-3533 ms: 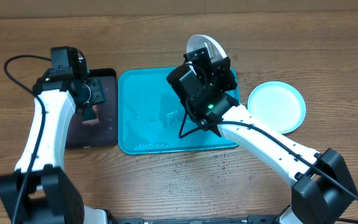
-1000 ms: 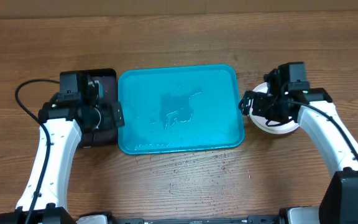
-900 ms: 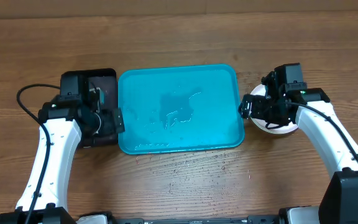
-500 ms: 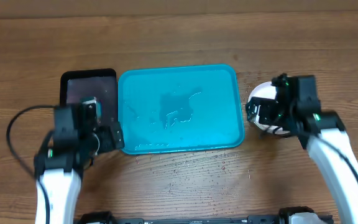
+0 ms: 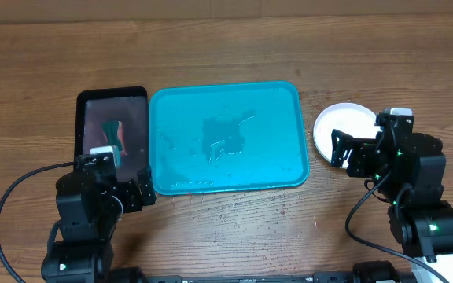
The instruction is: Clean dirty plates on tray and stack at the side
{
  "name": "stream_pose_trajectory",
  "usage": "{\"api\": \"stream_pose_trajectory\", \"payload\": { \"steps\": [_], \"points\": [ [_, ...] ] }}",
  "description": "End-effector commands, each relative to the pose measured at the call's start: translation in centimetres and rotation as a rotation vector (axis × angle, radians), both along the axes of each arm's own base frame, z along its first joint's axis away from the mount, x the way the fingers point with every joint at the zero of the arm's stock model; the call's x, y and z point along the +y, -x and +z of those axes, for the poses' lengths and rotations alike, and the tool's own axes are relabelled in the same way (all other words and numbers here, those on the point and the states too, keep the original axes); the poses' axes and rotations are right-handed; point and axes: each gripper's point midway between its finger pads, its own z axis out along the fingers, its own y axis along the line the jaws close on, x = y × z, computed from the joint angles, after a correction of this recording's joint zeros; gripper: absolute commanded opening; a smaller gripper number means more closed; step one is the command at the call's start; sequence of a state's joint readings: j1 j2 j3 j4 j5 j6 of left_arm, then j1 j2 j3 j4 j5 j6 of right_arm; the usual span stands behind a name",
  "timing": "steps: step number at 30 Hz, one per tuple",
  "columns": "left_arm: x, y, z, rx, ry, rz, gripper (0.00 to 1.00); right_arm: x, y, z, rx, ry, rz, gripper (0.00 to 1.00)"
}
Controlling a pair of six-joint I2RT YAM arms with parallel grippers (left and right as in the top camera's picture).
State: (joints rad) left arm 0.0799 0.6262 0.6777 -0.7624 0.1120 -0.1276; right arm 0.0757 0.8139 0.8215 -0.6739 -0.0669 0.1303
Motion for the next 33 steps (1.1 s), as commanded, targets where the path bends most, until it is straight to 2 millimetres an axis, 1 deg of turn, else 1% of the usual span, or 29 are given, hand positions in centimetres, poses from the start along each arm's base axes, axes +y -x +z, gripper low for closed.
{"api": "stream_pose_trajectory", "payload": {
  "steps": [1, 8, 14, 17, 18, 21, 25, 27, 31, 33],
  "points": [
    [0.1, 0.1, -0.2, 0.0, -0.02, -0.006, 1.0, -0.2, -0.1, -0.6, 0.013, 0.017, -0.007, 1.0],
    [0.1, 0.1, -0.2, 0.0, -0.02, -0.006, 1.0, -0.2, -0.6, -2.2, 0.073, 0.022, -0.007, 1.0],
    [0.1, 0.1, -0.2, 0.0, -0.02, -0.006, 1.0, -0.1, -1.3, -4.7, 0.162, 0.03, -0.006, 1.0],
    [0.1, 0.1, -0.2, 0.0, -0.02, -0.006, 1.0, -0.1, -1.1, -6.0, 0.22, 0.034, -0.005, 1.0],
    [0.1, 0.0, -0.2, 0.0, -0.02, -0.006, 1.0, -0.2, -1.0, -6.0, 0.222, 0.036, -0.006, 1.0],
    [0.1, 0.1, -0.2, 0.0, -0.019, -0.006, 1.0, -0.4, -1.6, -4.7, 0.156, 0.038, -0.017, 1.0],
    [0.1, 0.1, -0.2, 0.0, -0.019, -0.006, 1.0, -0.2, -2.4, -1.1, -0.002, 0.023, -0.015, 1.0],
    [0.1, 0.1, -0.2, 0.0, -0.02, -0.006, 1.0, -0.3, -2.3, 1.1, -0.109, 0.016, -0.019, 1.0],
    [0.1, 0.1, -0.2, 0.0, -0.02, -0.006, 1.0, -0.5, -1.5, 4.5, -0.32, 0.0, -0.027, 1.0],
    [0.1, 0.1, -0.2, 0.0, -0.019, -0.006, 1.0, -0.5, -0.8, 5.6, -0.421, -0.009, -0.031, 1.0]
  ]
}}
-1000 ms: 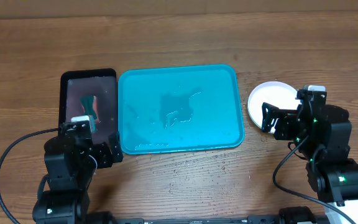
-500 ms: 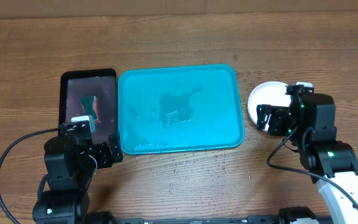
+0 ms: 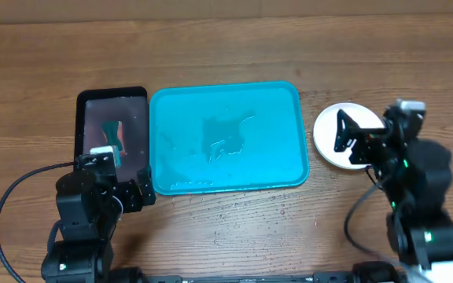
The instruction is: Clean dirty plates on tray and stack at the side
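Note:
The teal tray (image 3: pixel 226 177) lies in the middle of the table, wet and with no plates on it. A white plate (image 3: pixel 327 140) rests on the table just to its right; whether more plates lie under it cannot be told. My right gripper (image 3: pixel 352 135) hovers over the plate's right half, jaws apart with white plate showing between them. My left gripper (image 3: pixel 138 193) sits at the near right corner of the black tray (image 3: pixel 112 96); its fingers merge into one dark mass.
The black tray to the left of the teal one holds a green and orange sponge (image 3: pixel 115 130). Cables trail from both arm bases along the table's near edge.
My right arm has shifted a little to the right and its gripper now sits higher over the white plate. The plate, both trays and my left arm have not moved.

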{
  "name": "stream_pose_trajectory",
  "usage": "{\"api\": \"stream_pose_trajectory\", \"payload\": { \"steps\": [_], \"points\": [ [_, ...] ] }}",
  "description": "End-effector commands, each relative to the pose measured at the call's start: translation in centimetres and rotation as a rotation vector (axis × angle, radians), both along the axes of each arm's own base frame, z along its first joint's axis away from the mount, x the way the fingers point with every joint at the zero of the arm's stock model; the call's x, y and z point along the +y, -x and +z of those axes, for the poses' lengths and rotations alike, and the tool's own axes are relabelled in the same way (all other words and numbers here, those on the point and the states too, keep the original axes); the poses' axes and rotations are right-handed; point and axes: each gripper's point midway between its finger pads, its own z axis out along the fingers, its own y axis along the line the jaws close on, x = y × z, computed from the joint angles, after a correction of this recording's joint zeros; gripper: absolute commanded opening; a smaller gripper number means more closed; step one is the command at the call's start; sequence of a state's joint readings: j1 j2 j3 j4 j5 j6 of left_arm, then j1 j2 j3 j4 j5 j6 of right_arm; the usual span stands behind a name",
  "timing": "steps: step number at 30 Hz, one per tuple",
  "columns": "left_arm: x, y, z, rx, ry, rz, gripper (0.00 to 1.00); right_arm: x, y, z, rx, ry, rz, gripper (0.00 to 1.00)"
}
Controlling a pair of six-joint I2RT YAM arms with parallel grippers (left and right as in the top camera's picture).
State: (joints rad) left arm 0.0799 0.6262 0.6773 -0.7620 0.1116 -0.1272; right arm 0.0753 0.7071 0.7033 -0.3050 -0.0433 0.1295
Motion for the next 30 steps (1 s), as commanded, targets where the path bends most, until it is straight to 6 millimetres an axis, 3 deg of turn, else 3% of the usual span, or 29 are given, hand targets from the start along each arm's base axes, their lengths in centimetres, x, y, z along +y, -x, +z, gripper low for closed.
{"api": "stream_pose_trajectory", "payload": {
  "steps": [1, 9, 16, 20, 24, 29, 30],
  "points": [
    [0.1, 0.1, -0.2, 0.0, -0.019, -0.006, 1.0, -0.3, 1.5, 0.3, -0.115, 0.002, -0.012, 1.0],
    [0.1, 0.1, -0.2, 0.0, -0.019, -0.006, 1.0, -0.6, 5.2, 0.1, -0.444, -0.026, -0.014, 1.0],
    [0.1, 0.1, -0.2, 0.0, -0.019, -0.007, 1.0, -1.2, 6.2, -1.6, -0.562, -0.036, -0.042, 1.0],
    [0.1, 0.1, -0.2, 0.0, -0.019, -0.006, 1.0, -1.6, 6.1, -3.1, -0.56, -0.036, -0.068, 1.0],
    [0.1, 0.1, -0.2, 0.0, -0.019, -0.006, 1.0, -1.6, 5.8, -5.8, -0.452, -0.001, -0.068, 1.0],
    [0.1, 0.1, -0.2, 0.0, -0.019, -0.006, 1.0, -1.5, 5.5, -11.2, -0.235, 0.024, -0.058, 1.0],
    [0.1, 0.1, -0.2, 0.0, -0.019, -0.006, 1.0, -1.3, 5.5, -11.3, -0.234, 0.023, -0.048, 1.0]
  ]
}}
